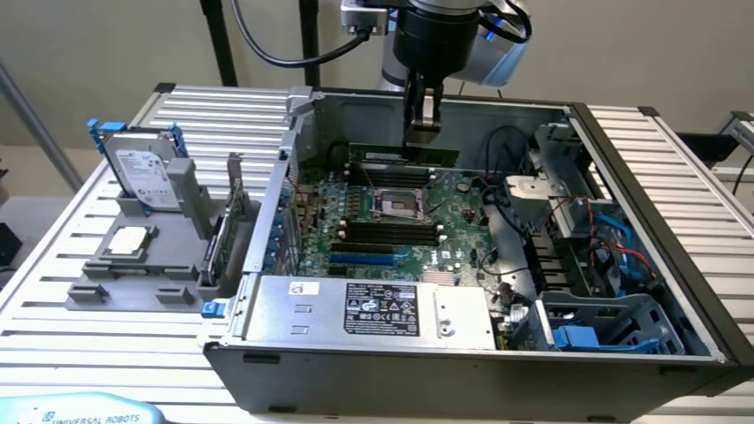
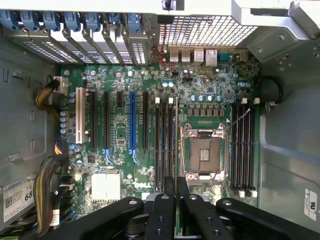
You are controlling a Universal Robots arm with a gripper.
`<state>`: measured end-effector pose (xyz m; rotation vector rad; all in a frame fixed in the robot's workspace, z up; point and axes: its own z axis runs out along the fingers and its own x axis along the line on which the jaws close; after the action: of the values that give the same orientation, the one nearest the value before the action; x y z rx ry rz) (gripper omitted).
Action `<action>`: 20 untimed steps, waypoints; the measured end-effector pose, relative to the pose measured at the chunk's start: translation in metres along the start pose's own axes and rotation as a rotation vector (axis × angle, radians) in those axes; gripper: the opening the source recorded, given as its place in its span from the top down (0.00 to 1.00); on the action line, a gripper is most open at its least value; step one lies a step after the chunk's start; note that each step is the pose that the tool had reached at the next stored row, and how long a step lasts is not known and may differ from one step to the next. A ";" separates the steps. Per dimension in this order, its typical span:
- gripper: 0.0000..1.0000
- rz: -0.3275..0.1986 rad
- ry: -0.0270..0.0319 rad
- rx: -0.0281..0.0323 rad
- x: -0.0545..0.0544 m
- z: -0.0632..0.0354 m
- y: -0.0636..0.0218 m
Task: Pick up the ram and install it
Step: 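Insert the ram into the slot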
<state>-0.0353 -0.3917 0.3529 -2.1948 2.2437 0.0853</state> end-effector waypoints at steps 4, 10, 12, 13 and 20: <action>0.87 0.000 -0.0002 0.0013 0.000 0.0011 0.0000; 0.87 0.000 0.0000 0.0021 0.000 0.0117 0.0011; 0.87 0.000 -0.0001 0.0022 0.001 0.0153 0.0016; 0.87 0.000 0.0000 0.0021 0.001 0.0172 0.0019; 0.87 0.000 -0.0001 0.0022 0.001 0.0299 0.0018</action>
<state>-0.0382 -0.3918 0.3230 -2.1938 2.2426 0.0829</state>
